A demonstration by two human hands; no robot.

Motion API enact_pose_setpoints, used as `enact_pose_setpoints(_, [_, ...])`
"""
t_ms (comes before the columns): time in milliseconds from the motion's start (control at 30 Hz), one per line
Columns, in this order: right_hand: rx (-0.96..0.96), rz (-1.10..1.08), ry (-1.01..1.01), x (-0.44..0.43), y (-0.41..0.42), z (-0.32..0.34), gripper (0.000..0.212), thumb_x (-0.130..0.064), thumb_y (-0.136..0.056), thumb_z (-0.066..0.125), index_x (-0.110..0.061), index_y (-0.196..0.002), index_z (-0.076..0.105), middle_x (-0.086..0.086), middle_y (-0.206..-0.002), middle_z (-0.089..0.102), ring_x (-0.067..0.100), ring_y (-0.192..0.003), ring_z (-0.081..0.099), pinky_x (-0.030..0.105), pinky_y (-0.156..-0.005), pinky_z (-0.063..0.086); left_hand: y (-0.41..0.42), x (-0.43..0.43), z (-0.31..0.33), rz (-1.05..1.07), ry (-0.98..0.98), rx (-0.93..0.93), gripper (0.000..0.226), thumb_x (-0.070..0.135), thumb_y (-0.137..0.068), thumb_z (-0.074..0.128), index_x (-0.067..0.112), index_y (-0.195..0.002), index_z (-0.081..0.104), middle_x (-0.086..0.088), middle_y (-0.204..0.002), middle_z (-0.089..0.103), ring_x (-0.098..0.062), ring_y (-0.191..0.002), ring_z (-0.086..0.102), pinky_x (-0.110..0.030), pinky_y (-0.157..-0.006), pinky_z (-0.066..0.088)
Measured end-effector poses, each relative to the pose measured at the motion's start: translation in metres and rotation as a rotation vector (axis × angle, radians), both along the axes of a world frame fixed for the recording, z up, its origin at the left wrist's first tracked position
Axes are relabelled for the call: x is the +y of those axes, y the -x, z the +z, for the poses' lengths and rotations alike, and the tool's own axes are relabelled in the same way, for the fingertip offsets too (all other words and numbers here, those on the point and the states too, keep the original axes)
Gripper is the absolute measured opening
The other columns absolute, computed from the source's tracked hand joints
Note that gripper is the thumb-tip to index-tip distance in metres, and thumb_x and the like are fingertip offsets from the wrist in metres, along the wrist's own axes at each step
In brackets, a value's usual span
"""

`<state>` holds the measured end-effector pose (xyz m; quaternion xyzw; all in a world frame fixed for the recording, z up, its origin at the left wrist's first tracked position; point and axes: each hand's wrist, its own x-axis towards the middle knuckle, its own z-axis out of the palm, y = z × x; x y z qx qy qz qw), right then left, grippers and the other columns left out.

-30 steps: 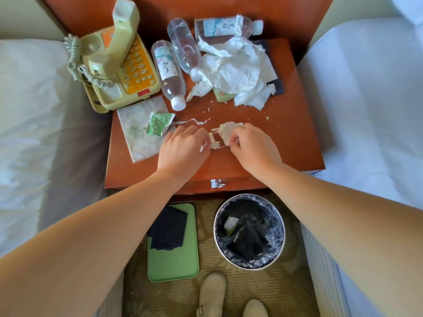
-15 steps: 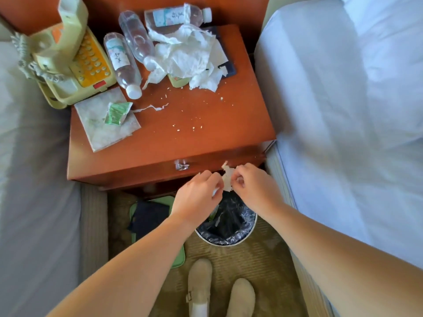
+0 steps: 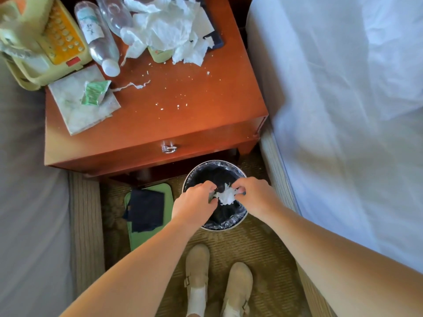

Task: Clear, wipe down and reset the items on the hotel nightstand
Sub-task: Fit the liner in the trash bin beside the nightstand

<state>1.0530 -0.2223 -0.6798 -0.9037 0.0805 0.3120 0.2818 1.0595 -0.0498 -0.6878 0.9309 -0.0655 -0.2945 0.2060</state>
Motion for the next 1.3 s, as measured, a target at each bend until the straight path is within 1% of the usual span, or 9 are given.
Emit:
enact_pose_setpoints(200, [-0.027,0.042,0.014,0.005,-0.025,0.018,0.024,-0.025,-0.098,0.051,-0.030,-0.118,0.063,-0.004,-0.111,0.069,0.020,-0.095,0.065,0.038,-0.086,0.054,-0.025,0.012,0.023,0.020,0.047,-0.092,0.032,0.031,-0.097,0.050,0.032,-0.130,0.053,0.017,-0.125,0.060,-0.010,-0.113,0.058,-0.036,-0.086,0.053])
enact_pose_setpoints(333, [-0.214,0.067,0.016,0.014,-0.065,0.052,0.018,-0.033,-0.097,0.052,-0.030,-0.109,0.064,-0.009,-0.103,0.071,0.010,-0.072,0.062,0.028,-0.067,0.052,-0.059,0.020,0.053,0.029,0.121,-0.270,0.023,0.027,-0.098,0.050,0.032,-0.119,0.056,0.016,-0.106,0.062,-0.010,-0.098,0.060,-0.039,-0.077,0.055])
enact_pose_setpoints(467, [-0.360,0.041,0.012,0.024,-0.117,0.089,0.017,-0.033,-0.094,0.055,-0.029,-0.106,0.066,-0.011,-0.097,0.070,0.014,-0.086,0.066,0.030,-0.073,0.053,-0.107,0.033,0.082,0.049,0.194,-0.410,0.019,0.022,-0.097,0.052,0.029,-0.114,0.057,0.012,-0.096,0.061,-0.010,-0.087,0.059,-0.039,-0.073,0.056])
enact_pose_setpoints(633, [-0.424,-0.002,0.008,0.034,-0.182,0.096,0.029,-0.022,-0.093,0.054,-0.023,-0.122,0.061,-0.003,-0.120,0.063,0.018,-0.103,0.061,0.039,-0.087,0.053,-0.179,0.053,0.103,0.121,0.173,-0.442,0.035,0.021,-0.095,0.054,0.021,-0.130,0.048,0.004,-0.120,0.052,-0.011,-0.101,0.054,-0.017,-0.073,0.041])
enact_pose_setpoints(733, [-0.432,-0.021,0.005,0.042,-0.218,0.090,0.045,-0.019,-0.091,0.057,-0.026,-0.136,0.050,0.005,-0.135,0.048,0.024,-0.114,0.054,0.043,-0.091,0.051,-0.223,0.064,0.105,0.165,0.122,-0.441,0.045,0.027,-0.092,0.054,0.027,-0.135,0.043,-0.004,-0.140,0.037,-0.023,-0.124,0.044,-0.036,-0.093,0.045])
enact_pose_setpoints(833, [-0.385,-0.011,-0.033,0.051,-0.241,0.087,0.058,-0.020,-0.090,0.056,-0.036,-0.142,0.039,0.008,-0.143,0.036,0.030,-0.120,0.046,0.042,-0.089,0.051,-0.252,0.065,0.108,0.080,-0.002,-0.400,0.048,0.036,-0.090,0.055,0.043,-0.136,0.044,-0.005,-0.160,0.011,-0.031,-0.147,0.011,-0.048,-0.118,0.020])
enact_pose_setpoints(967, [-0.263,0.041,-0.032,0.062,-0.254,0.085,0.066,-0.019,-0.090,0.053,-0.047,-0.146,0.030,0.007,-0.158,0.017,0.032,-0.141,0.021,0.033,-0.095,0.042,-0.271,0.057,0.103,-0.083,-0.184,-0.333,0.048,0.049,-0.093,0.047,0.055,-0.140,0.037,-0.003,-0.164,-0.006,-0.030,-0.149,-0.016,-0.050,-0.118,-0.014])
enact_pose_setpoints(1200, [-0.193,0.135,0.104,0.064,-0.255,0.081,0.063,-0.023,-0.095,0.049,-0.030,-0.153,0.025,-0.001,-0.163,0.011,0.028,-0.149,0.006,0.045,-0.115,0.027,-0.273,0.062,0.091,-0.114,-0.133,-0.345,0.050,0.033,-0.095,0.046,0.042,-0.145,0.040,-0.001,-0.162,0.015,-0.024,-0.150,0.006,-0.049,-0.121,-0.005])
enact_pose_setpoints(1300, [-0.202,0.110,0.077,0.063,-0.250,0.086,0.060,-0.022,-0.097,0.049,-0.023,-0.152,0.027,0.010,-0.158,0.025,0.027,-0.146,0.020,0.047,-0.110,0.035,-0.269,0.060,0.091,-0.119,-0.090,-0.404,0.049,0.027,-0.094,0.047,0.029,-0.144,0.046,0.001,-0.155,0.030,-0.022,-0.146,0.019,-0.049,-0.121,0.002])
